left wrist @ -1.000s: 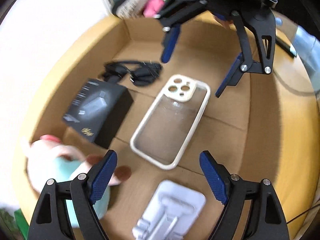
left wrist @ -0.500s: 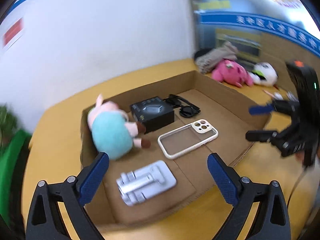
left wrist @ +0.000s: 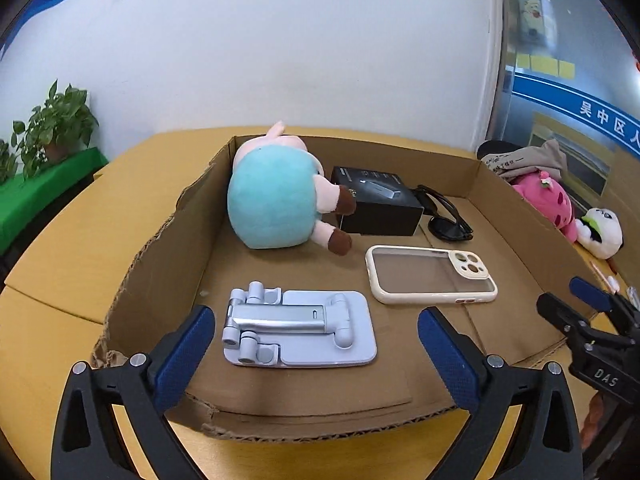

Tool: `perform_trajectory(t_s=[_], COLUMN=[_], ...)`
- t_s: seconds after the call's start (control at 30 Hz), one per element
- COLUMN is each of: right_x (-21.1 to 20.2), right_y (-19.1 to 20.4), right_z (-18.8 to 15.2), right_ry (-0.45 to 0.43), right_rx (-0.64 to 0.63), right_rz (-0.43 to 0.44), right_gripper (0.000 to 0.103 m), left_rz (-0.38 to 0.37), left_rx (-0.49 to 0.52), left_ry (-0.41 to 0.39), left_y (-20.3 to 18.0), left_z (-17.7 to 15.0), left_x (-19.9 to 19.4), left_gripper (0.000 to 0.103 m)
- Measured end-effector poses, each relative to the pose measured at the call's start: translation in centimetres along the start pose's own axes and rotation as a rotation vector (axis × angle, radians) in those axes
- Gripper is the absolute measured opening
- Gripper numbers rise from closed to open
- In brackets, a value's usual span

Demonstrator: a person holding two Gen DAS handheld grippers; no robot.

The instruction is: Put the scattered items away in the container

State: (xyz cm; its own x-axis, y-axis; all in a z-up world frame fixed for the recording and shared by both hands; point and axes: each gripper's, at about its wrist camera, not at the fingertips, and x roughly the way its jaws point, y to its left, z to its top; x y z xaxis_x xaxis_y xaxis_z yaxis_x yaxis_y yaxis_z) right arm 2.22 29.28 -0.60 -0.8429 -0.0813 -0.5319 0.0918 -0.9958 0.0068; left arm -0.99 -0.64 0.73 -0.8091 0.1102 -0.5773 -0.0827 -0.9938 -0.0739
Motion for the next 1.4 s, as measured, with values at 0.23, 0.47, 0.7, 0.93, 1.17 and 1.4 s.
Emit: perform_trajectory(t_s=[0.23,0.47,0.7,0.93,1.17,1.4], right_x=[0.2,0.7,0.7,0.6,0.7,0.7], right_y=[0.2,0.2,0.2,0.2,0.2,0.2], right_z=[-0.3,-0.4,-0.4,-0.4,-0.4,-0.3], right_ry=[-0.023,-0.002,-0.001,-0.001,-0.002,-0.001], right_rx=[-0.009,-0.008,-0.008,-0.008,-0.008,-0.008], right_rz=[0.014,0.031,0.031,0.031,0.032,0.032], right_gripper=[0.094,0.102,0.102,0.102,0.102,0.102], left_rz=[0.045,0.068,0.067,0.065,0.068,0.064], left_rx=[0.004,0.013,0.012,0.009,0.003,0.001], left_ry=[-0.056,-0.044,-0.043,-0.041,-0.039,-0.037], left_y=[-0.3,-0.6,-0.4,-0.6,-0.6,-0.6], left_z=[-1.3,-1.4,-1.3,-1.4,-1.4,-1.3], left_x=[0.1,0.1,0.2,0.2,0.3,0.4], left_gripper=[0.103,0.103,0.103,0.103,0.103,0.103])
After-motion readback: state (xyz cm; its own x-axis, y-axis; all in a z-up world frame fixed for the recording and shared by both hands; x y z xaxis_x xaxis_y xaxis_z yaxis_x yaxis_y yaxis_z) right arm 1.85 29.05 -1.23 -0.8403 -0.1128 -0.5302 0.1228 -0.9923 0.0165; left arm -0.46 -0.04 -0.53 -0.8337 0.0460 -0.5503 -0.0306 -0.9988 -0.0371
